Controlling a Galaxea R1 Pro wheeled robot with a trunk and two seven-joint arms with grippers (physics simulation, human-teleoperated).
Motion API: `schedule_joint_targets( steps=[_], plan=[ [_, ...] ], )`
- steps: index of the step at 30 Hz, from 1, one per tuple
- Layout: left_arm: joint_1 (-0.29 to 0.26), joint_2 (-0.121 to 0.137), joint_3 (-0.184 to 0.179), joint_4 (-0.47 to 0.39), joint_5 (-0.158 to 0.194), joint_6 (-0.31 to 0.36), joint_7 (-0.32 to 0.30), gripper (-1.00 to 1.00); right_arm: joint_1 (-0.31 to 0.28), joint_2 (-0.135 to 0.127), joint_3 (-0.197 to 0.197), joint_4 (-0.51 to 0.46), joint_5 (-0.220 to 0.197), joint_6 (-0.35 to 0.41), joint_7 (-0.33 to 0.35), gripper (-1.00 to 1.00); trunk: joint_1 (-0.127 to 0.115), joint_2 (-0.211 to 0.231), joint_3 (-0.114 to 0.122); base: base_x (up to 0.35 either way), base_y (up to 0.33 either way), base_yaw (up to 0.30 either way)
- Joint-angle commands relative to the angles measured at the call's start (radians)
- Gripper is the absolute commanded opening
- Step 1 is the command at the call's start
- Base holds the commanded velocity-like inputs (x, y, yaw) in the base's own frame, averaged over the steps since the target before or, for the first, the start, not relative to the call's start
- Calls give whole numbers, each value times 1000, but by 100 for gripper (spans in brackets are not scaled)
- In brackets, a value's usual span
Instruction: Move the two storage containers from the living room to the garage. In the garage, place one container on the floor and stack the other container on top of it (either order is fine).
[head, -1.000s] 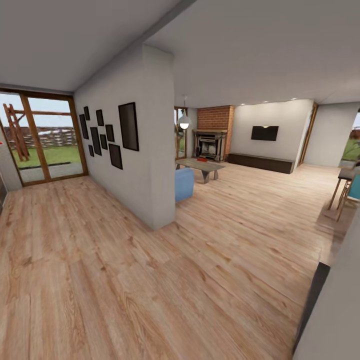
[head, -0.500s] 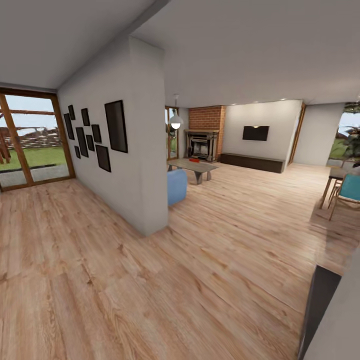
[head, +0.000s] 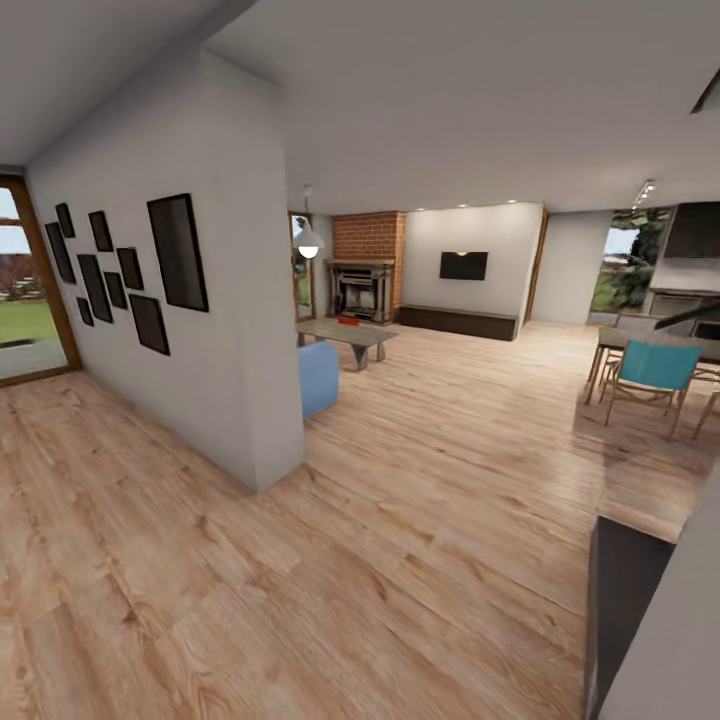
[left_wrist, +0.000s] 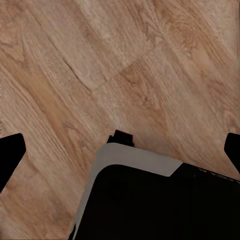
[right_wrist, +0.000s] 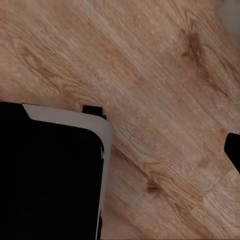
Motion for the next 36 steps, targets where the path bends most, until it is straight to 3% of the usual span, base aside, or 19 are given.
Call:
schedule_joint_targets(
  steps=[1, 21, 36],
  plan=[
    [0, 0, 5, 0, 1, -3, 0, 100, -1, 1, 8, 3, -5, -4, -1, 100, 1, -1, -1, 248, 275, -273],
    [0, 0, 5, 0, 1, 0, 0, 100, -1, 1, 9, 3, -6, -3, 7, 100, 1, -1, -1, 256, 263, -256],
    [0, 2, 5, 0, 1, 2, 0, 100, -1, 1, 9, 3, -7, -3, 9, 100, 1, -1, -1, 302, 171, -255]
  ],
)
